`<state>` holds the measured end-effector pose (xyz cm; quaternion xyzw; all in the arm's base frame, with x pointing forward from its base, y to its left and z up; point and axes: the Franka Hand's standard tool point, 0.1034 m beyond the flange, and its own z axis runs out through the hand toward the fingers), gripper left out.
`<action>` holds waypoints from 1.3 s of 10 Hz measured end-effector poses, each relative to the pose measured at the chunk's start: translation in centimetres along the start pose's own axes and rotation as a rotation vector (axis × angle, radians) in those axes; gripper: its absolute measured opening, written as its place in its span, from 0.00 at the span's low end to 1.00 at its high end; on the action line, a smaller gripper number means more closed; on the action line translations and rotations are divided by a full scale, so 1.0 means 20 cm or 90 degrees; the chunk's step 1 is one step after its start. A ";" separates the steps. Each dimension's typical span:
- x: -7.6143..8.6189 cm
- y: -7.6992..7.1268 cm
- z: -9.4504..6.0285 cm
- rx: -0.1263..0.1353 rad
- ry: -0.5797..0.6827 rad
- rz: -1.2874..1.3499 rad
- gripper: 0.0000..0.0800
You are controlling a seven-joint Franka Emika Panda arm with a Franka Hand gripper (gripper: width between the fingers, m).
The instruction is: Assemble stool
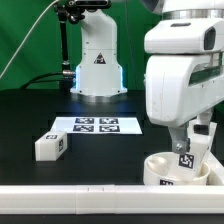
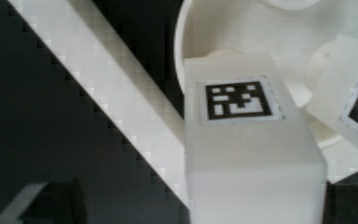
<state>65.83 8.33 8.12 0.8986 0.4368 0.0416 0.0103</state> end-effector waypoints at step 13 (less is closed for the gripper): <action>-0.13 0.07 0.06 -0.012 0.033 0.392 0.42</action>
Offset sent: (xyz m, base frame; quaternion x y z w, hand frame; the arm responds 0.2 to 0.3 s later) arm -0.0270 -0.0079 -0.0181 -0.0037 0.0155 0.0113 0.9998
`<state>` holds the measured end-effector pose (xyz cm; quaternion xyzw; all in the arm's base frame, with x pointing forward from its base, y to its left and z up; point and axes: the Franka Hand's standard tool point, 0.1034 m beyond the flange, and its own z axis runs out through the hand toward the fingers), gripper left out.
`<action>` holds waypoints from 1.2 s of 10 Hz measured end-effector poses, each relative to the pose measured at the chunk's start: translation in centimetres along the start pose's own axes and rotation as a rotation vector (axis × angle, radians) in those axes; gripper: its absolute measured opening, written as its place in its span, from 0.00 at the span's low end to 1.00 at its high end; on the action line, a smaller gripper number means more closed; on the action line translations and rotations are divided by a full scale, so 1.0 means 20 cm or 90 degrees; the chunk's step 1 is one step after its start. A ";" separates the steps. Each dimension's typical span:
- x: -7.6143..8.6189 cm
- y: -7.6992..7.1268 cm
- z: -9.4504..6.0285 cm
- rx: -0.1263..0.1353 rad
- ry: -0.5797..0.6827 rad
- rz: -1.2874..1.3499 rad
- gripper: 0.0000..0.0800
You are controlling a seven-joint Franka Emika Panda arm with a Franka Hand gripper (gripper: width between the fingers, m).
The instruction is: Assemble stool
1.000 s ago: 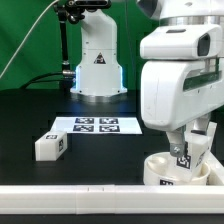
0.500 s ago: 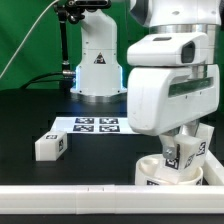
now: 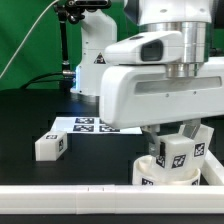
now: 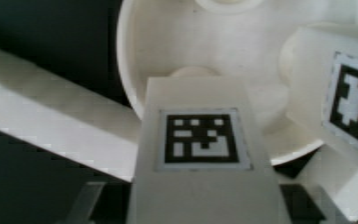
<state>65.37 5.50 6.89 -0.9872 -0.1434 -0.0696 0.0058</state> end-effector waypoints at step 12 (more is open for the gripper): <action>0.00 0.00 0.01 -0.002 0.036 0.661 0.42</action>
Offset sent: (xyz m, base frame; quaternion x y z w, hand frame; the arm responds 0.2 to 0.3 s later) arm -0.0056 0.0056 -0.0051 -0.0136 0.0215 0.2391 0.9707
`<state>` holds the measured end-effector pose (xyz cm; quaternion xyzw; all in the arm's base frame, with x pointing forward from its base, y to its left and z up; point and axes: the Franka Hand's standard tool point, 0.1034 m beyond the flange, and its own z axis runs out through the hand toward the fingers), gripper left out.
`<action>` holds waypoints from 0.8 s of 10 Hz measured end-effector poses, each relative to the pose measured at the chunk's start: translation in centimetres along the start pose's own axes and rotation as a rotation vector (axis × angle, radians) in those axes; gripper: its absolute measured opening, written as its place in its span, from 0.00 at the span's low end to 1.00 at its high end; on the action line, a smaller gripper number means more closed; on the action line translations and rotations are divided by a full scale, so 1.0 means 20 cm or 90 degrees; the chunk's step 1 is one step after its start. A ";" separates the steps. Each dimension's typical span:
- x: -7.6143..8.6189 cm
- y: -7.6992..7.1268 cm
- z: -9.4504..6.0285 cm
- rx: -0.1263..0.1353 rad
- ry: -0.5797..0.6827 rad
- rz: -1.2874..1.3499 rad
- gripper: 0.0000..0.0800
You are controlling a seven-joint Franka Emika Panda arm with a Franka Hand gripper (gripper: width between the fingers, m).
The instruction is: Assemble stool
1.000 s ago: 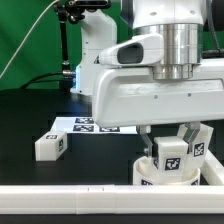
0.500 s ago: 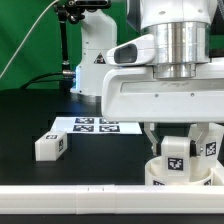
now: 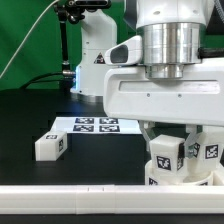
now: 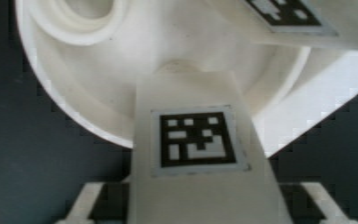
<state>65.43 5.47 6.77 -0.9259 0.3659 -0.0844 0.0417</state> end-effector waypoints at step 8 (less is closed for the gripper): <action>0.24 0.27 -0.31 0.024 0.015 -0.144 0.81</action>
Offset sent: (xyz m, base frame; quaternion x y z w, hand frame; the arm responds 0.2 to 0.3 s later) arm -0.0256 -0.0143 0.0384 0.0097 -0.0414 -0.0756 0.9962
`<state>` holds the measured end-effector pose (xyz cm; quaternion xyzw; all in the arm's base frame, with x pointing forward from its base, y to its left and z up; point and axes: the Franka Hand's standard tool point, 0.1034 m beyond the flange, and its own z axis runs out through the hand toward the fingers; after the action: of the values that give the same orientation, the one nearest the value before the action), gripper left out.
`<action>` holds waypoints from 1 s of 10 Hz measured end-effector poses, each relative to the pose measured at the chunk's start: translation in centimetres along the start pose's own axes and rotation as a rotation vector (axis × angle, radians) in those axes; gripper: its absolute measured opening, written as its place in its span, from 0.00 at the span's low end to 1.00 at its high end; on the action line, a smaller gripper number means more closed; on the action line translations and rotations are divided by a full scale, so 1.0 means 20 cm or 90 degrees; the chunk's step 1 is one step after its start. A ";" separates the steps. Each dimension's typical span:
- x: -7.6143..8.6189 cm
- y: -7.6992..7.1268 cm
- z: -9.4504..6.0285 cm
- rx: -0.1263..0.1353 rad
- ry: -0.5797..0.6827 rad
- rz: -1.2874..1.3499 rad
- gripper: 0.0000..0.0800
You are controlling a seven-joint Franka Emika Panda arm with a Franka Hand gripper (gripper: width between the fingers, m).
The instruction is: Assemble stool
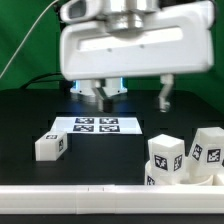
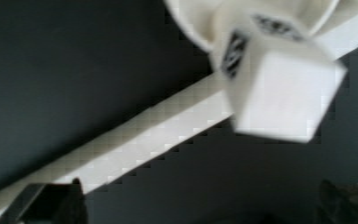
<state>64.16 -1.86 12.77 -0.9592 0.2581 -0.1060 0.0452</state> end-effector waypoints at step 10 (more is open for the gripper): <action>-0.02 0.37 0.16 -0.028 0.005 -0.170 0.81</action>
Offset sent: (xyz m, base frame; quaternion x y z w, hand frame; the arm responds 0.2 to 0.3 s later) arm 0.0000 0.0000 0.0000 0.0000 0.0000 0.0000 1.0000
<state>60.96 -7.84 8.54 -0.9854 0.1307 -0.1089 0.0085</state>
